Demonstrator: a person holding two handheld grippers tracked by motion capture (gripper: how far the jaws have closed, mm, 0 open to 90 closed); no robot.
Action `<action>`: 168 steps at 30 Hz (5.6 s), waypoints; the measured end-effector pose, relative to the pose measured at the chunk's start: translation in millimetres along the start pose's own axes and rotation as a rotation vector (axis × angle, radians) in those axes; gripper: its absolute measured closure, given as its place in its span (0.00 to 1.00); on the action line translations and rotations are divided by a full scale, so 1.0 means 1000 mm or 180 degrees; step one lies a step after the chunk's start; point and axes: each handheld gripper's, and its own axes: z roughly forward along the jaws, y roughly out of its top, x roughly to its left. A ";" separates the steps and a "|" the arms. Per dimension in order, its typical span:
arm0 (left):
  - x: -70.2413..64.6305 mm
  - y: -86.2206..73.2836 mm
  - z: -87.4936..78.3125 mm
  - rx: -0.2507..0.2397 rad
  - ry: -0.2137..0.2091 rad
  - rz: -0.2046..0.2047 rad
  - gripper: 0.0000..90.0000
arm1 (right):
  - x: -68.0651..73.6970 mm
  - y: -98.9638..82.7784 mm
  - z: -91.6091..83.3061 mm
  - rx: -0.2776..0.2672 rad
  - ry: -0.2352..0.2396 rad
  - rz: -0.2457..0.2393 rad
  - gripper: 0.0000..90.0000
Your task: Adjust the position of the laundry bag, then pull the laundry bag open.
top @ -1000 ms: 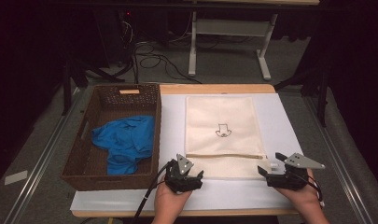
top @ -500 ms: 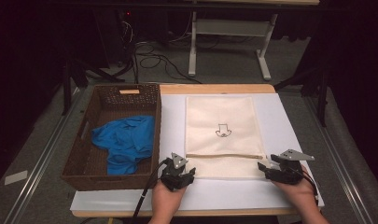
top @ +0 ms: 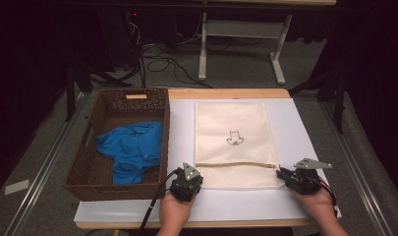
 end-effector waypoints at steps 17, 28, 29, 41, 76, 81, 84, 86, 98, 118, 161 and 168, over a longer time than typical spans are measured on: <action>-0.022 -0.014 -0.021 0.0228 -0.0223 0.0242 0.94 | 0.009 -0.021 -0.031 0.0004 0.0128 -0.0131 0.95; -0.030 -0.024 -0.030 0.0252 -0.0287 0.0311 0.94 | 0.012 -0.037 -0.046 0.0016 0.0237 -0.0137 0.94; -0.030 -0.024 -0.030 0.0254 -0.0291 0.0308 0.94 | 0.012 -0.037 -0.046 0.0018 0.0237 -0.0131 0.94; -0.030 -0.024 -0.030 0.0203 -0.0273 0.0331 0.88 | 0.011 -0.037 -0.045 0.0019 0.0254 -0.0118 0.92; -0.021 -0.011 -0.040 -0.0659 -0.0263 0.0171 0.38 | 0.015 -0.022 -0.027 -0.0076 0.0257 0.0016 0.92; -0.018 -0.013 -0.041 -0.0646 -0.0252 0.0114 0.38 | 0.019 -0.020 -0.029 -0.0069 0.0255 -0.0049 0.96; -0.019 -0.012 -0.043 -0.0683 -0.0256 0.0112 0.38 | 0.022 -0.018 -0.031 -0.0112 0.0262 -0.0049 0.96; -0.020 -0.012 -0.042 -0.0680 -0.0262 0.0141 0.38 | 0.026 -0.018 -0.032 -0.0119 0.0256 -0.0078 0.96; -0.028 -0.009 -0.042 -0.0684 -0.0292 0.0272 0.41 | 0.038 -0.007 -0.047 -0.0436 0.0185 -0.0225 0.78; -0.030 -0.006 -0.038 -0.0726 -0.0244 0.0229 0.29 | 0.006 -0.026 -0.029 0.0015 0.0114 0.0326 0.60; -0.031 -0.004 -0.040 -0.0828 -0.0364 0.0100 0.44 | 0.012 -0.025 -0.029 0.0019 0.0151 0.0076 0.93; -0.042 0.006 -0.032 -0.0695 -0.0477 0.0143 0.70 | 0.012 -0.025 -0.038 -0.0165 0.0169 -0.0010 0.94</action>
